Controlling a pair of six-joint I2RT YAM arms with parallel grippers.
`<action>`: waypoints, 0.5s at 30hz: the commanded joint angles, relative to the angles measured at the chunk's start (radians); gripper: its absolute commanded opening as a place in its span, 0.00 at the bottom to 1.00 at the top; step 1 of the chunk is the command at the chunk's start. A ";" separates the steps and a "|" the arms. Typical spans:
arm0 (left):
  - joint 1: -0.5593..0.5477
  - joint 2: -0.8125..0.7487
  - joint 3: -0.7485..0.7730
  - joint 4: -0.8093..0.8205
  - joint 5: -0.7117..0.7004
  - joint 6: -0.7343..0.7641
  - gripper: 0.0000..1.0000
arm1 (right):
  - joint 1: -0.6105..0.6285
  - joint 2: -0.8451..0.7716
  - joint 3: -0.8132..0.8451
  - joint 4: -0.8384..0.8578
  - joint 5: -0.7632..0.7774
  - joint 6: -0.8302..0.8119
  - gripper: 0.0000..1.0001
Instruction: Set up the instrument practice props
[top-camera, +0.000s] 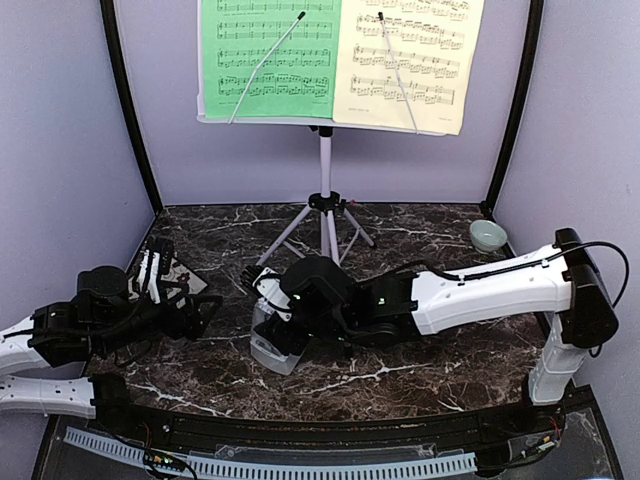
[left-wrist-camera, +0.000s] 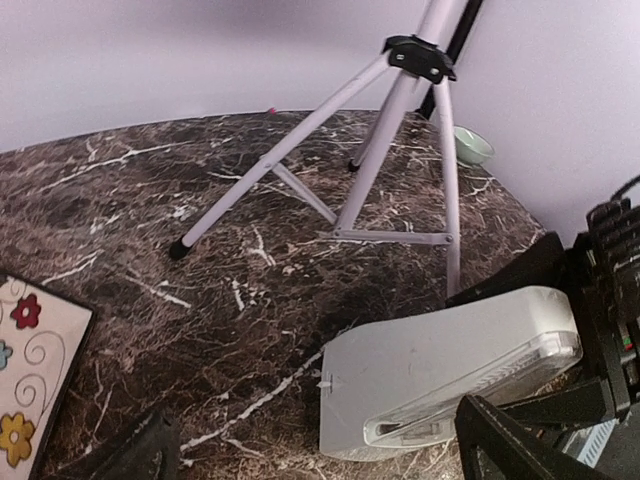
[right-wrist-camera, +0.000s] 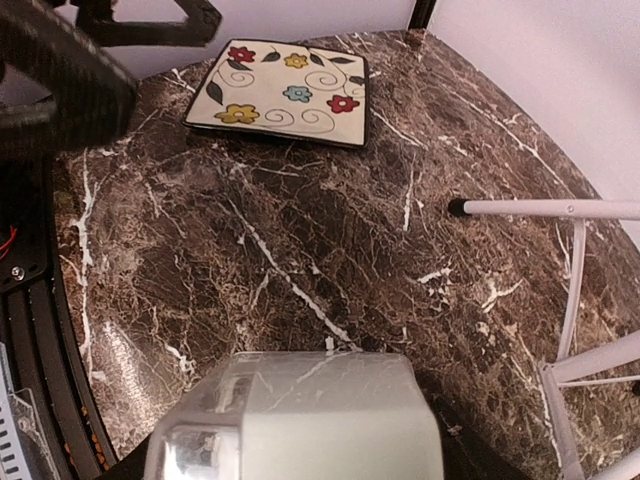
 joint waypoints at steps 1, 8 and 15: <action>0.007 -0.021 -0.008 -0.140 -0.120 -0.207 0.99 | -0.007 0.004 0.066 0.159 0.058 0.062 0.03; 0.007 0.004 0.007 -0.143 -0.077 -0.199 0.99 | -0.008 0.057 0.078 0.126 0.055 0.041 0.37; 0.007 0.107 0.048 -0.060 0.061 -0.100 0.99 | -0.007 -0.006 0.064 0.138 -0.009 0.031 0.90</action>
